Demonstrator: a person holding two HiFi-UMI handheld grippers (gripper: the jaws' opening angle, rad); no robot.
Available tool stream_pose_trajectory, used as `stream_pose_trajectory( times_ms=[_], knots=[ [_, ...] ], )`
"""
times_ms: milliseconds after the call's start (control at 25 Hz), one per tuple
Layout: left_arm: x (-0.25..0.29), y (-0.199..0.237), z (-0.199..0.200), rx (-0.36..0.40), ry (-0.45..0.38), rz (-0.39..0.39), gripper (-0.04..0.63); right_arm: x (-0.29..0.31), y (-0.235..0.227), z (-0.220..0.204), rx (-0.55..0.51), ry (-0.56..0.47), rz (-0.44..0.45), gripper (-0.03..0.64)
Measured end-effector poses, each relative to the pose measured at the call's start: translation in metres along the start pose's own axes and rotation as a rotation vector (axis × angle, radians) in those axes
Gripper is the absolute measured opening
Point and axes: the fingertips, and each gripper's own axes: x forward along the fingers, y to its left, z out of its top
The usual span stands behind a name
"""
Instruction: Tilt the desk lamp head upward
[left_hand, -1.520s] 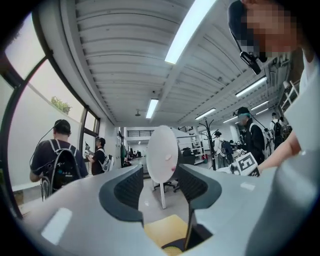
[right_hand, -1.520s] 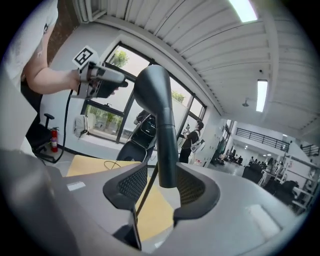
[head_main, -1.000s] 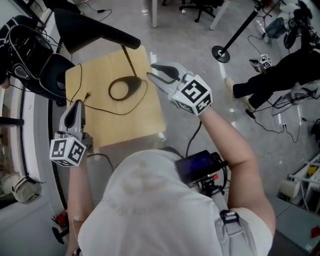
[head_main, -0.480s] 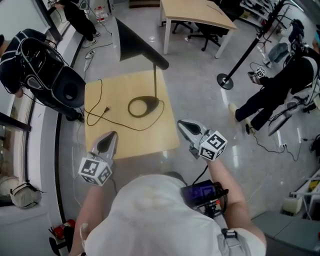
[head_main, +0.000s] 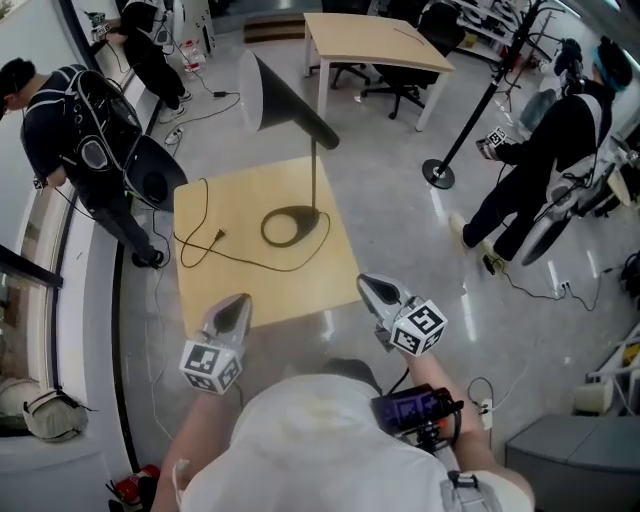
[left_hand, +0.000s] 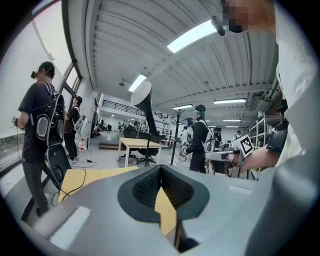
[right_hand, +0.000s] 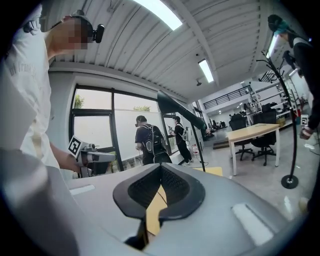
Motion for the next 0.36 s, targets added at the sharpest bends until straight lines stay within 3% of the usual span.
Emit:
stream_pose_trajectory(
  times_ms=[360],
  knots=[
    [-0.007, -0.015, -0.009, -0.003, 0.002, -0.050, 0.002, -0.013, 0.020, -0.010, 0.002, 0.013, -0.060, 0.014]
  ],
)
